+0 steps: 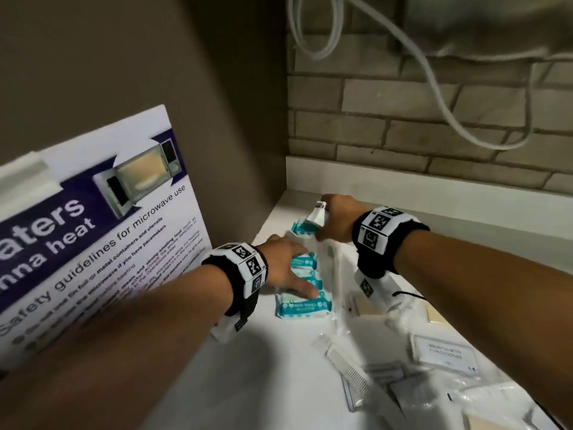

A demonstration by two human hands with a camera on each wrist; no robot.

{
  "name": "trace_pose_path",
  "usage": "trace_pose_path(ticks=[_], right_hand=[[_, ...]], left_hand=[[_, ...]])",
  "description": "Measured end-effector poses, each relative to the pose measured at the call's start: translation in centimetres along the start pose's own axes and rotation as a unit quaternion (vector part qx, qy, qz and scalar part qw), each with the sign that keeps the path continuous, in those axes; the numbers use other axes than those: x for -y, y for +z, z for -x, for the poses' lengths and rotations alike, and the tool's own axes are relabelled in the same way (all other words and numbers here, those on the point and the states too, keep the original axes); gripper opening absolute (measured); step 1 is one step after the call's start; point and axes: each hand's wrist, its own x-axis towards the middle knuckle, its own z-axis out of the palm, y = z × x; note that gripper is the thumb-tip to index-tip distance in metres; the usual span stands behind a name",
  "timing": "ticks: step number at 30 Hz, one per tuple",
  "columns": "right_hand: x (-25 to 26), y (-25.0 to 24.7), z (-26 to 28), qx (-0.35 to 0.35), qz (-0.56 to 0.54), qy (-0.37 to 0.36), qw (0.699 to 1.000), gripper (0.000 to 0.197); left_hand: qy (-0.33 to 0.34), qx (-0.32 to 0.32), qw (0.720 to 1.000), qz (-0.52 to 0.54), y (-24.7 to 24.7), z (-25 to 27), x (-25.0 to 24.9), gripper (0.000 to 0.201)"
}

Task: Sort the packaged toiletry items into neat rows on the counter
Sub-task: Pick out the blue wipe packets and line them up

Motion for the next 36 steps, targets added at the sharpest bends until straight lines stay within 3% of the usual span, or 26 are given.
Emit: trace_pose_path(ticks=[3,8,12,14,17,21,25,30,32,36], right_hand=[[1.1,1.2,-1.8,0.021,0.033,-0.008,0.999,0.051],[1.7,2.9,-3.3,0.061,0.083,-0.011,0.995,0.056],[1.7,3.9,-3.4,0.144,0.074,-0.031,0.986,0.040],[1.8,3.9,-3.0,0.167,0.047,-0.041,0.984,0.037],[1.7,3.4,-2.4,0.197,-0.003,-0.040,0.980,0.035],[1.5,2.1,-2.0,0.178,-0.058,-0.042,0.981,0.046],[1.0,0.1,-1.6,0.144,-0.107,-0.055,0.982,0.059],[1.1,-1.0,-1.4,0.119,-0.078,-0.072,0.987,0.078],[0.8,-1.4,-1.2,0.130,-0.122,-0.075,0.981,0.072],[0.2,-1.7,-0.7,0.145,-0.261,-0.062,0.952,0.044]], left_hand=[[0.004,0.017,0.996,-0.086,0.9,1.5,-0.3,0.116],[0.007,0.024,0.992,-0.125,0.9,2.1,0.5,0.109],[0.023,0.039,0.990,-0.137,0.7,2.9,1.5,0.105],[0.015,0.052,0.992,-0.115,0.0,3.3,1.5,0.099],[-0.019,0.055,0.998,-0.014,-1.5,3.5,0.4,0.069],[-0.025,-0.102,0.993,0.056,-2.5,1.9,-0.5,0.026],[-0.053,-0.218,0.955,0.194,-3.2,0.8,-0.5,0.023],[0.014,-0.260,0.869,0.421,-3.8,0.4,-1.0,0.042],[0.058,-0.244,0.862,0.440,-3.9,0.6,-0.9,0.044],[0.085,-0.271,0.876,0.391,-4.3,0.9,0.2,0.022]])
